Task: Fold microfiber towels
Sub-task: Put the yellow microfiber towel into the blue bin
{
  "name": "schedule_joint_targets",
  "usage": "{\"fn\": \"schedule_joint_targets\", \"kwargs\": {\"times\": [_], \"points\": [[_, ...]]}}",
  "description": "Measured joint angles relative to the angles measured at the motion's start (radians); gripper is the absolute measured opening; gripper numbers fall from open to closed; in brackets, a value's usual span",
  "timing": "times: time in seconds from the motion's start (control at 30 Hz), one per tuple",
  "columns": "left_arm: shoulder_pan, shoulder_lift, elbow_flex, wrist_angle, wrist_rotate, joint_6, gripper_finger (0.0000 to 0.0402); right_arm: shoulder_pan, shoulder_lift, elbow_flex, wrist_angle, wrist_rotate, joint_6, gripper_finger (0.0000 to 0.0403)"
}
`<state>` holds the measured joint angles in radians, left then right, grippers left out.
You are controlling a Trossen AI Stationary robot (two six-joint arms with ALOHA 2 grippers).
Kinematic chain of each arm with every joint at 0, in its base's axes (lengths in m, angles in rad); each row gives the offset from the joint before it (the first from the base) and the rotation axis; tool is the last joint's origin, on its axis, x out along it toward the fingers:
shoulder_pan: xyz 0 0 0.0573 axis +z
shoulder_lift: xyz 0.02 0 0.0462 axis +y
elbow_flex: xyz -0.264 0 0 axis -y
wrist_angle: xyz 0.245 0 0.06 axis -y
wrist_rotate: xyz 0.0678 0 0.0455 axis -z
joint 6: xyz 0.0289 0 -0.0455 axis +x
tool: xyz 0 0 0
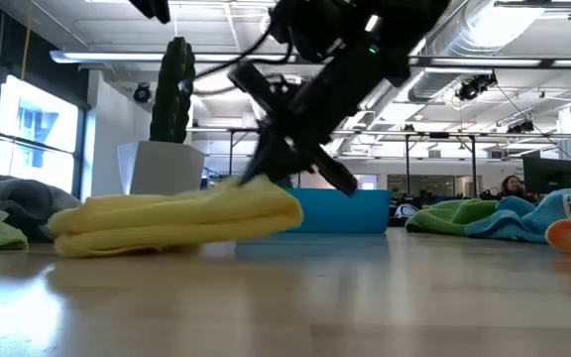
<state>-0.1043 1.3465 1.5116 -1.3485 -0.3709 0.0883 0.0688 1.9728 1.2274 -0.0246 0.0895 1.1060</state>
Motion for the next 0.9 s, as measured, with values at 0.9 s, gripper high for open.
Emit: {"fn": "schedule_joint_targets", "kwargs": {"times": [0.9], "points": [[0.0,-0.233,0.007,0.0,-0.418,-0.128,0.0131,-0.53,-0.005,0.495,-0.698,0.048,-0.487,0.0]]}}
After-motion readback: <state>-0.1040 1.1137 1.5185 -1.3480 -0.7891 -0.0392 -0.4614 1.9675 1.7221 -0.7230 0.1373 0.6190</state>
